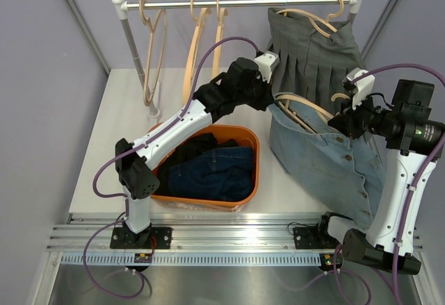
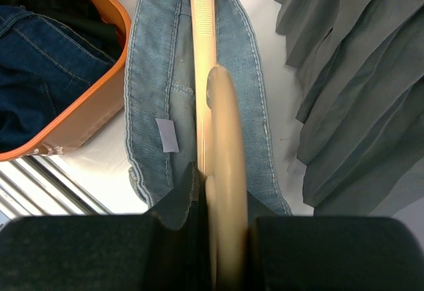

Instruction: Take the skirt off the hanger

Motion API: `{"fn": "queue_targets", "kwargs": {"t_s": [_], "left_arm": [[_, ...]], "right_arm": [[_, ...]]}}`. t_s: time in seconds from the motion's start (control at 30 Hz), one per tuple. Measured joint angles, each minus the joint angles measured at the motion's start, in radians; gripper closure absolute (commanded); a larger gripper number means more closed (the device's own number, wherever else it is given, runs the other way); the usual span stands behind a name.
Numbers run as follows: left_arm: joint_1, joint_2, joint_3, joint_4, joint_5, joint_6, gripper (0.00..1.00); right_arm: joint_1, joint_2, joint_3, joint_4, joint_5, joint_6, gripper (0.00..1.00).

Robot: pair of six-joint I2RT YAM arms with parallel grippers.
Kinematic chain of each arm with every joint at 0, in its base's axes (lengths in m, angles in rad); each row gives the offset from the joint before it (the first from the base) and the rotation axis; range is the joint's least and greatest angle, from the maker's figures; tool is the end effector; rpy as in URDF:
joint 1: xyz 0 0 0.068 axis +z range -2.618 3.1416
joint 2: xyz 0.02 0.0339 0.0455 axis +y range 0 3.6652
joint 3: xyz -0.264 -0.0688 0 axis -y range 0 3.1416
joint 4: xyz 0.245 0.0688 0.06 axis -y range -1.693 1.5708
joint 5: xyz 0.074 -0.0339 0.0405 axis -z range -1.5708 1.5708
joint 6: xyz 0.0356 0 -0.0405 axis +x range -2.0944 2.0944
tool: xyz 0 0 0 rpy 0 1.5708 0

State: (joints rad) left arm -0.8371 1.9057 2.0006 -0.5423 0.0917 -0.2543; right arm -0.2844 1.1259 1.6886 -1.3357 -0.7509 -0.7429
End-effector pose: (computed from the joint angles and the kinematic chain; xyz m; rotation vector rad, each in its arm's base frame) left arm 0.2947 -0.3317 0.3984 0.6630 1.9988 -0.7701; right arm 0.1539 -0.0197 0.4634 -0.8134 1.9572 0.2847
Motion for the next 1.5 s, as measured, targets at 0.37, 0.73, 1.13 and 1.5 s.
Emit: {"fn": "queue_targets", "kwargs": {"t_s": [0.37, 0.73, 1.13, 1.5], "left_arm": [[0.010, 0.043, 0.040, -0.013, -0.146, 0.037, 1.00], [0.018, 0.058, -0.007, 0.009, -0.142, 0.038, 0.85], [0.081, -0.034, -0.150, 0.088, -0.037, 0.037, 0.35], [0.026, -0.249, -0.384, 0.341, 0.217, 0.354, 0.11]], "right_arm": [[0.000, -0.007, 0.000, 0.018, -0.003, -0.004, 1.00], [0.001, -0.016, -0.001, 0.044, -0.029, 0.026, 1.00], [0.001, -0.036, -0.021, 0.145, -0.013, 0.115, 1.00], [0.000, 0.025, -0.074, 0.218, -0.012, 0.172, 1.00]]}}
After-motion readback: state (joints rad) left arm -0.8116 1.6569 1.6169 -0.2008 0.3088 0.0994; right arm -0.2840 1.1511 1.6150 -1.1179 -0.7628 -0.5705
